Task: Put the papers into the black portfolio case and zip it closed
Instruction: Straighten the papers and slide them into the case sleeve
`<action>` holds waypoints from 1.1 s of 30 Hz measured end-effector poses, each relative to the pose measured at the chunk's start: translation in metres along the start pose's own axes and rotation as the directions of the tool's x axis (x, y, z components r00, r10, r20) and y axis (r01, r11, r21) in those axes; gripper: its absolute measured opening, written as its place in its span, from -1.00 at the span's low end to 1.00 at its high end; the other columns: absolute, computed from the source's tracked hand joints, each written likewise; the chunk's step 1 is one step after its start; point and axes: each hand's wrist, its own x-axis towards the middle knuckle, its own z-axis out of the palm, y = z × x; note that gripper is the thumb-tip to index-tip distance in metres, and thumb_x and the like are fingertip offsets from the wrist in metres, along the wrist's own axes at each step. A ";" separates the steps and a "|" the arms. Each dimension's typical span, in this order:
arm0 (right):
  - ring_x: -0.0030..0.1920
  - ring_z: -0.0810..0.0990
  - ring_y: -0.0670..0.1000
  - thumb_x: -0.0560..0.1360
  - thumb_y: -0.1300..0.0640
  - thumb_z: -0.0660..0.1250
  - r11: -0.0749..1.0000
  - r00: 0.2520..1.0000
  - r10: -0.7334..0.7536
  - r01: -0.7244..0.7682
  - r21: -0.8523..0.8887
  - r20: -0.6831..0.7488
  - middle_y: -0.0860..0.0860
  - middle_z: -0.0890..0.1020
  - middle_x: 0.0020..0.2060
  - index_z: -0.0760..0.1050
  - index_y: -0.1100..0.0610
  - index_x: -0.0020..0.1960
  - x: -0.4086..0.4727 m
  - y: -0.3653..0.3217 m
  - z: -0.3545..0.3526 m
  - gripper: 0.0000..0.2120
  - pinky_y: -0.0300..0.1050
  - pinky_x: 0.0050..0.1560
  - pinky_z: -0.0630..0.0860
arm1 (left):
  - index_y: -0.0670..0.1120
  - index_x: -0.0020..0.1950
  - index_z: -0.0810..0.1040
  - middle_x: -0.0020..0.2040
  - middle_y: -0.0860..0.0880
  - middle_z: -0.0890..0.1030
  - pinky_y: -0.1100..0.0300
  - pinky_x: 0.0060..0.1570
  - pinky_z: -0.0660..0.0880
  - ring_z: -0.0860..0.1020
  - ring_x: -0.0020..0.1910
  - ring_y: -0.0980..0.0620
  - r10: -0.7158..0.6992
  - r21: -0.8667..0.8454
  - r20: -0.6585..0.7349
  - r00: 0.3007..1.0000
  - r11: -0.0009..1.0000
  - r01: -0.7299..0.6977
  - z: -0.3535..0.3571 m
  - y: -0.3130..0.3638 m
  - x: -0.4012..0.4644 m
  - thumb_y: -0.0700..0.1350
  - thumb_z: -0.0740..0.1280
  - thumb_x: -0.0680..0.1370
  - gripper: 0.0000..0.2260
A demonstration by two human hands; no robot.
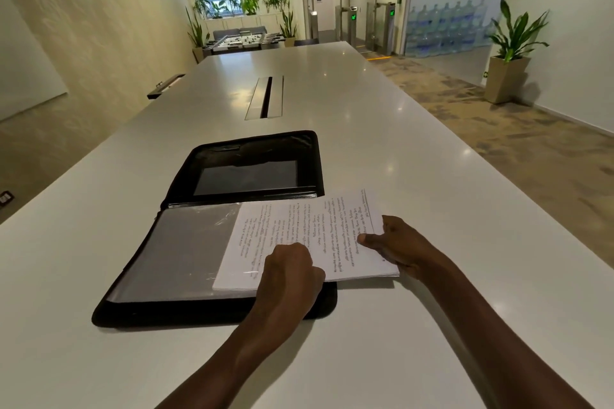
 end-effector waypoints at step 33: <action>-0.30 0.70 -0.11 0.38 0.32 0.47 0.997 0.980 -0.045 0.055 0.049 -0.194 -0.08 0.71 -0.24 0.69 0.03 -0.19 0.009 -0.019 0.095 -0.81 -0.38 -0.40 0.53 | -0.10 -0.08 0.64 -0.18 0.00 0.62 0.32 -0.06 0.49 0.53 -0.24 0.10 0.068 -0.150 -0.052 0.996 0.986 -0.075 -0.017 -0.006 0.004 0.00 0.29 0.56 -0.79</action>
